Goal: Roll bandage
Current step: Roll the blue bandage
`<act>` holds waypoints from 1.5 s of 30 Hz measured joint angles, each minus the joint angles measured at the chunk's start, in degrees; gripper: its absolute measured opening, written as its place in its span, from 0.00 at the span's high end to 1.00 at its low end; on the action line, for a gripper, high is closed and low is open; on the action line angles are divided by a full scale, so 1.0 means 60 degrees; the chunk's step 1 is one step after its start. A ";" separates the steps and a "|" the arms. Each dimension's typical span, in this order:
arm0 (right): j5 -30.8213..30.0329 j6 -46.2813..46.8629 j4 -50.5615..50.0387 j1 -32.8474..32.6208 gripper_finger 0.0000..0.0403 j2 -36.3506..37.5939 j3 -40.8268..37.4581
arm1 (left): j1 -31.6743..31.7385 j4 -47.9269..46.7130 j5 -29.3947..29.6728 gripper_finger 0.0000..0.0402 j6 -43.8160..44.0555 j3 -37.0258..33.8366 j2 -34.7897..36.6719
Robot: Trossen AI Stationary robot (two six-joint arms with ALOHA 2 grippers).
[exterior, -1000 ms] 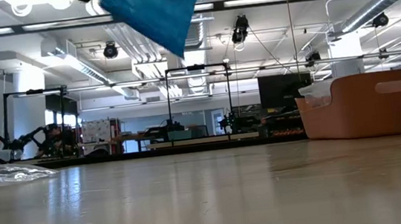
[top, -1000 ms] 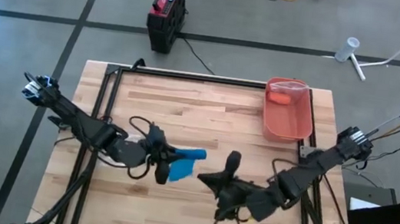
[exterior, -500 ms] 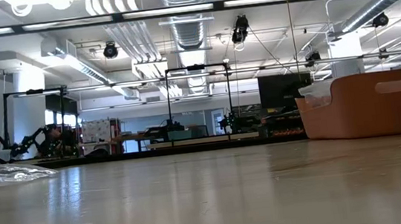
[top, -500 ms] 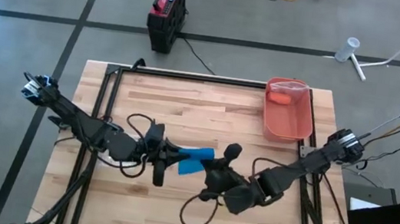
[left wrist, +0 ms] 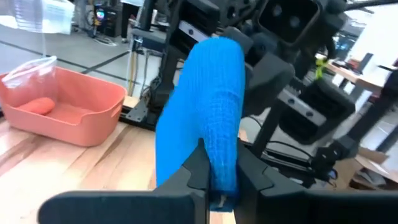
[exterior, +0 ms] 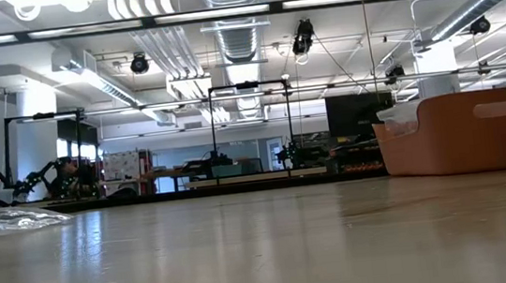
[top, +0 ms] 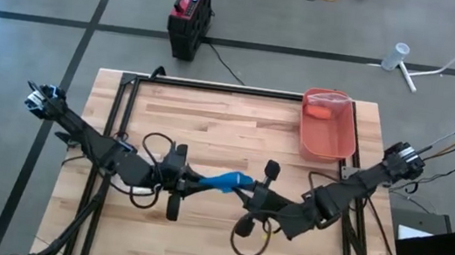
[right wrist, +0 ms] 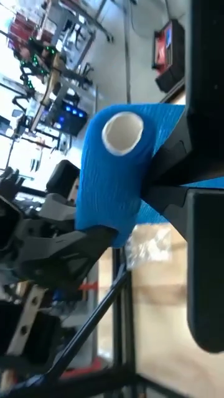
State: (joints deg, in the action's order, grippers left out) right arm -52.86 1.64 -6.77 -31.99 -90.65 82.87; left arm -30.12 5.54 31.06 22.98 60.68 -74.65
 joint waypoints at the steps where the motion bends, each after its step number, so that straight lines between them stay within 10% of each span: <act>1: 0.0000 0.0043 0.0117 -0.0044 0.99 0.0000 -0.0004 | -0.0049 0.0006 -0.0041 0.95 0.0009 -0.0022 -0.0001; 45: 0.1632 0.1382 0.1524 -0.0544 0.99 -0.0441 -0.0164 | -0.0645 0.1244 -0.0327 0.94 -0.1689 -0.0592 -0.0641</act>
State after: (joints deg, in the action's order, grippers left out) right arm -43.07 9.93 2.38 -35.26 -93.30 81.89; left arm -33.99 13.01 29.10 12.85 57.13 -78.50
